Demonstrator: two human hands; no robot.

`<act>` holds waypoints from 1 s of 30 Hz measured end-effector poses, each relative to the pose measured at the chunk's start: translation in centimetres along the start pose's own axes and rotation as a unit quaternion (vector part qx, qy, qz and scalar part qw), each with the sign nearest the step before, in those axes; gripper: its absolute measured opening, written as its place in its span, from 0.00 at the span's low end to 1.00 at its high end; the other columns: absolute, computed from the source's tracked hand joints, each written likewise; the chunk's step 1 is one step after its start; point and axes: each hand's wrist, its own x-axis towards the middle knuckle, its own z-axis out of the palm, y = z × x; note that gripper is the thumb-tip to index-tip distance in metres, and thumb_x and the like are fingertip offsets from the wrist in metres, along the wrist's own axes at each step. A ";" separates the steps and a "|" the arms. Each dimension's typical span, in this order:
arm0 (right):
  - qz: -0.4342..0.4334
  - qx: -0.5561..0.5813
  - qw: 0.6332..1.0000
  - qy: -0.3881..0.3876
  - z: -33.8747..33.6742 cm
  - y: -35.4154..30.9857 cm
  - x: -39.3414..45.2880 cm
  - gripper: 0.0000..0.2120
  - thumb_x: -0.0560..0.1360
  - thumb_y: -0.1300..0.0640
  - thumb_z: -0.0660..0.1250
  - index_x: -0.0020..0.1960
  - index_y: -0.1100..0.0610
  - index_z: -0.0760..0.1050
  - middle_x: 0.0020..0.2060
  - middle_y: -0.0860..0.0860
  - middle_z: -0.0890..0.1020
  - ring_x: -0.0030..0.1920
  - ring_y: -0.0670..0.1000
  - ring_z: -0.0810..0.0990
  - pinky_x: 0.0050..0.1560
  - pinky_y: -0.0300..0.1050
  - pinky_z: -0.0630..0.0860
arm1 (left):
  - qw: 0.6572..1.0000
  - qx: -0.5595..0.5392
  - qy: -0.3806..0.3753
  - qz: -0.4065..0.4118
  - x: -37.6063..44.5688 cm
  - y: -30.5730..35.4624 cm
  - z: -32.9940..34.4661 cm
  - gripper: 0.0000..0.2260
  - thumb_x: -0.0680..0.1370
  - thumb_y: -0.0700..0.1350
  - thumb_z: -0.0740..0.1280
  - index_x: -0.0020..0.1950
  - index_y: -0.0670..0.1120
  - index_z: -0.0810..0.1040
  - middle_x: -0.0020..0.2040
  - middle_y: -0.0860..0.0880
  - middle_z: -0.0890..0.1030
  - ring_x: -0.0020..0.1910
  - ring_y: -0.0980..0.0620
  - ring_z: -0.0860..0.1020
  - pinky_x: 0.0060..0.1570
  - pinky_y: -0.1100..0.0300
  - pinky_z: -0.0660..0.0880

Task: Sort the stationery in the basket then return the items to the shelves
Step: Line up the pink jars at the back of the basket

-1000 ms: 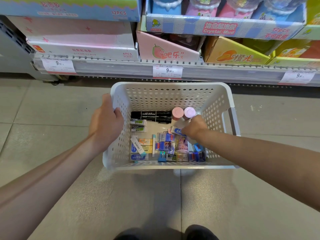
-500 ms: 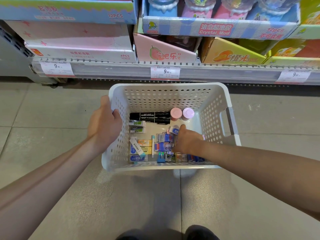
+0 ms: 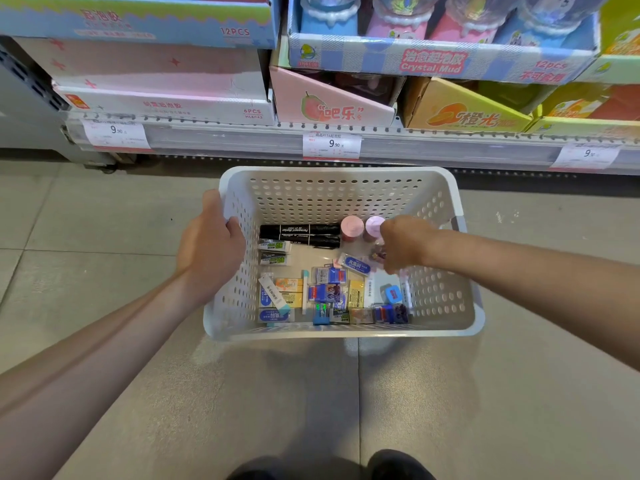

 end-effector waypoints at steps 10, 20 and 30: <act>0.034 -0.218 0.974 0.046 0.3 1.2 2.2 0.17 0.79 0.58 0.55 0.67 0.58 0.68 0.63 0.56 0.74 0.61 0.56 0.75 0.52 0.47 0.72 | 1.000 0.002 0.002 -0.001 0.1 0.0 0.1 0.05 0.81 0.40 0.56 0.55 0.42 0.62 0.30 0.45 0.70 0.26 0.45 0.71 0.27 0.51 0.71; 0.058 -0.190 0.975 0.095 1.2 1.5 3.5 0.17 0.79 0.61 0.56 0.66 0.63 0.62 0.62 0.60 0.73 0.61 0.58 0.75 0.53 0.48 0.73 | 1.000 0.005 0.005 -0.003 0.2 -0.1 0.1 0.05 0.81 0.40 0.56 0.54 0.41 0.62 0.30 0.46 0.68 0.26 0.45 0.69 0.28 0.53 0.68; 0.018 -0.214 0.967 0.139 2.6 1.2 4.3 0.13 0.78 0.67 0.57 0.59 0.57 0.72 0.54 0.55 0.78 0.54 0.56 0.79 0.43 0.44 0.73 | 1.000 0.011 -0.001 -0.018 -0.1 0.5 -0.3 0.05 0.82 0.40 0.55 0.54 0.41 0.61 0.31 0.45 0.69 0.27 0.42 0.72 0.28 0.45 0.74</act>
